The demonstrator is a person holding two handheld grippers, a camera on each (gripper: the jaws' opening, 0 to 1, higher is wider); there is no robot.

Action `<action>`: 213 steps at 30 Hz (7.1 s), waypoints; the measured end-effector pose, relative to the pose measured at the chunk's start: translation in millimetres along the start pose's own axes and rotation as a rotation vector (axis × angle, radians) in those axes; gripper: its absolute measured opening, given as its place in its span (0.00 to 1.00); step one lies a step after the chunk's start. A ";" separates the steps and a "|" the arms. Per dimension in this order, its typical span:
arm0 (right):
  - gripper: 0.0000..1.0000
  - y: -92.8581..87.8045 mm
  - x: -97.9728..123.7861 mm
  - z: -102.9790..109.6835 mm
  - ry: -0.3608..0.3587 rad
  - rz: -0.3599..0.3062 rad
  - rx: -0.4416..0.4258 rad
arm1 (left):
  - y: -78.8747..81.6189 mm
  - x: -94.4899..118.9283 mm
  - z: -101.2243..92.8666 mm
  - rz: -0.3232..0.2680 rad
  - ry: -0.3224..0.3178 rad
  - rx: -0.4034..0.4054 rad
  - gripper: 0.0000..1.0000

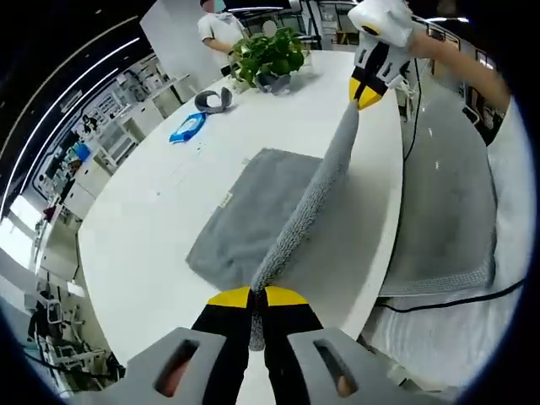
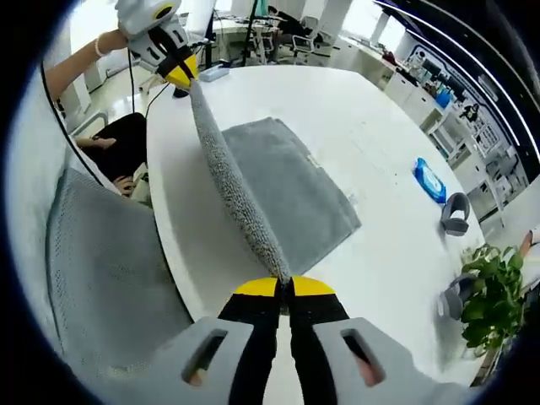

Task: Fold the towel on the table until its edges align and the towel forms a compact rectangular stack.

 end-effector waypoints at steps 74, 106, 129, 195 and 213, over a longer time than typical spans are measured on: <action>0.02 -19.2 -135.8 -15.7 -0.145 -0.071 -0.519 | -30.5 -174.1 54.9 0.084 0.029 0.305 0.10; 0.00 -30.1 -167.3 -1.7 -0.064 0.262 -0.498 | -30.8 -187.4 39.9 0.276 -0.109 0.187 0.01; 0.00 -28.2 -173.2 -18.2 -0.036 0.298 -0.364 | -41.5 -170.6 12.0 0.281 -0.085 0.172 0.01; 0.00 -7.5 -205.6 -82.9 -0.065 0.274 -0.208 | -29.0 -137.9 -100.9 0.178 -0.178 0.225 0.01; 0.00 -2.5 -213.0 -98.6 -0.027 0.252 -0.264 | -17.5 -138.6 -118.4 0.173 -0.137 0.160 0.01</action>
Point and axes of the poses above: the point that each gripper's makers call its tool centre point, and the gripper's own axes: x roughly backward along the fingers, z roughly to its left, y roughly out of its top, the point moved 7 cm from there along x, roughly backward along the fingers
